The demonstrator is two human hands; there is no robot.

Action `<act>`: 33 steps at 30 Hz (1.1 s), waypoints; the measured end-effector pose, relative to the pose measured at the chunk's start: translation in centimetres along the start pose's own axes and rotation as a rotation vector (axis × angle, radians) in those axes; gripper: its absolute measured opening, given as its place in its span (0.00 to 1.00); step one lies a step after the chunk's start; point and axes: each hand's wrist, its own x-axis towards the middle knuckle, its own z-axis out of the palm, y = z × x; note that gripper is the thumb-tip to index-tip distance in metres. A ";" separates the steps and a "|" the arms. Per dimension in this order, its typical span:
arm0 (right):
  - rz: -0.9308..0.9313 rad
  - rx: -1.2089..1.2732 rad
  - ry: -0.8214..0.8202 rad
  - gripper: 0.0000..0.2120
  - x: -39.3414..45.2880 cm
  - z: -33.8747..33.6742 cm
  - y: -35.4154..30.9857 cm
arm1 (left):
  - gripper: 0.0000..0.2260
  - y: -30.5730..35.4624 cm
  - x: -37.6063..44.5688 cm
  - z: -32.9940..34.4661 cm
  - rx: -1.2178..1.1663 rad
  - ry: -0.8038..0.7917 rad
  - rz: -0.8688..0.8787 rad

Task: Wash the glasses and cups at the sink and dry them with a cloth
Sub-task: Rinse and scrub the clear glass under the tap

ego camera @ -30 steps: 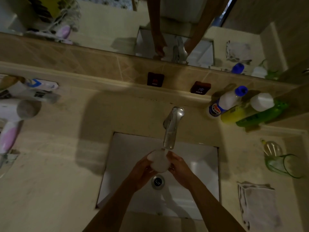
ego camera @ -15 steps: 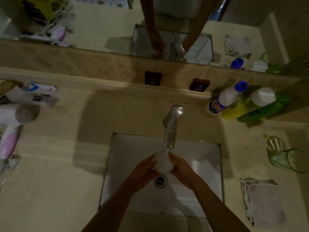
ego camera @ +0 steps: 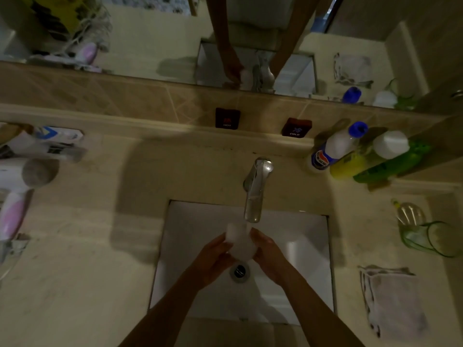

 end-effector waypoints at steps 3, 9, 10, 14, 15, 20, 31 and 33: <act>0.004 -0.039 -0.015 0.16 0.2 -0.9 0.0 | 0.27 0.2 0.2 0.3 0.002 -0.063 -0.009; -0.018 -0.008 0.046 0.15 -0.2 -0.7 0.4 | 0.20 0.3 0.6 0.1 0.003 -0.036 -0.011; -0.023 -0.012 0.018 0.15 -0.4 -0.8 0.1 | 0.18 0.4 0.6 0.1 -0.001 -0.025 -0.011; -0.059 -0.004 0.055 0.14 0.1 0.3 -0.4 | 0.17 -0.4 0.6 0.8 -0.062 0.003 0.040; -0.053 0.007 0.061 0.14 0.3 0.4 -0.2 | 0.17 -0.5 0.5 0.9 -0.076 0.022 0.040; -0.020 0.038 0.034 0.13 -0.2 -0.9 0.3 | 0.17 -0.8 0.4 1.0 -0.097 0.028 0.004; -0.047 0.045 0.101 0.13 0.2 0.0 0.6 | 0.19 -1.0 0.3 0.9 -0.088 -0.003 0.040; -0.054 0.053 0.107 0.13 0.4 0.3 0.8 | 0.17 -0.8 0.4 1.0 -0.091 0.015 0.025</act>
